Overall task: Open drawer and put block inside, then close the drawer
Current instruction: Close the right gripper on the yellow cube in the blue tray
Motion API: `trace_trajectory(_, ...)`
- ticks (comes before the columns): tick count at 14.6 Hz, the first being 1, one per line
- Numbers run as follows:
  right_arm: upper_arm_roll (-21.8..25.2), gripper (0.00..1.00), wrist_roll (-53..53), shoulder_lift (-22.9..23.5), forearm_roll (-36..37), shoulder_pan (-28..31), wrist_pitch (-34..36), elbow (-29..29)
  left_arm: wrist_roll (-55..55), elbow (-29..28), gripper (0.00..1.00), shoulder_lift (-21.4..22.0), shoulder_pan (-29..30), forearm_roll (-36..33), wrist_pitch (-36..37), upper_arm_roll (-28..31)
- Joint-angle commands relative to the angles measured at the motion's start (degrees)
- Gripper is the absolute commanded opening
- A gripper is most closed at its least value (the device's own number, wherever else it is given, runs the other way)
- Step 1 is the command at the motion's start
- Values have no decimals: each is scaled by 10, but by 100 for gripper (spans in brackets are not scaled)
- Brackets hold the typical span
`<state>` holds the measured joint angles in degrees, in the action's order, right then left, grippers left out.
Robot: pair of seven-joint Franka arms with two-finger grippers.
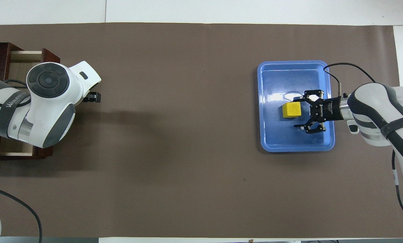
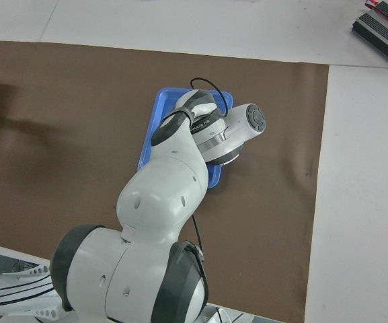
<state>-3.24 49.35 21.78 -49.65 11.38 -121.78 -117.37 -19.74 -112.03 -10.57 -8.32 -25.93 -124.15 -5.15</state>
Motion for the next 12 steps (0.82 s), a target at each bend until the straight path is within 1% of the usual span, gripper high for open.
trace_trajectory(1, -2, 92, -29, -10, -19, 0, -14, -15, -20, 9, 100, -3, -21, 18, 12, 3)
trace_trajectory(3, -2, 83, -39, -10, -19, 0, -14, -15, -20, 9, 100, -3, -23, 28, 13, 3)
trace_trajectory(5, -2, 69, -45, -10, -19, 0, -13, -15, -21, 9, 100, -3, -25, 30, 13, 3)
trace_trajectory(6, -2, 55, -47, -10, -19, 0, -14, -14, -21, 9, 100, -3, -27, 31, 12, 3)
trace_trajectory(8, -2, 31, -52, -8, -18, 0, -11, -3, -28, 12, 100, -3, -33, 38, 13, 3)
trace_trajectory(9, -2, 14, -64, -6, -18, 0, -9, 9, -29, 14, 100, -3, -35, 39, 13, 3)
trace_trajectory(10, -1, 0, -66, -5, -17, 0, -8, 20, -34, 14, 100, -3, -40, 45, 13, 3)
trace_trajectory(12, -1, 0, -57, -4, -10, 0, 14, 55, -37, 14, 100, -3, -44, 51, 13, 3)
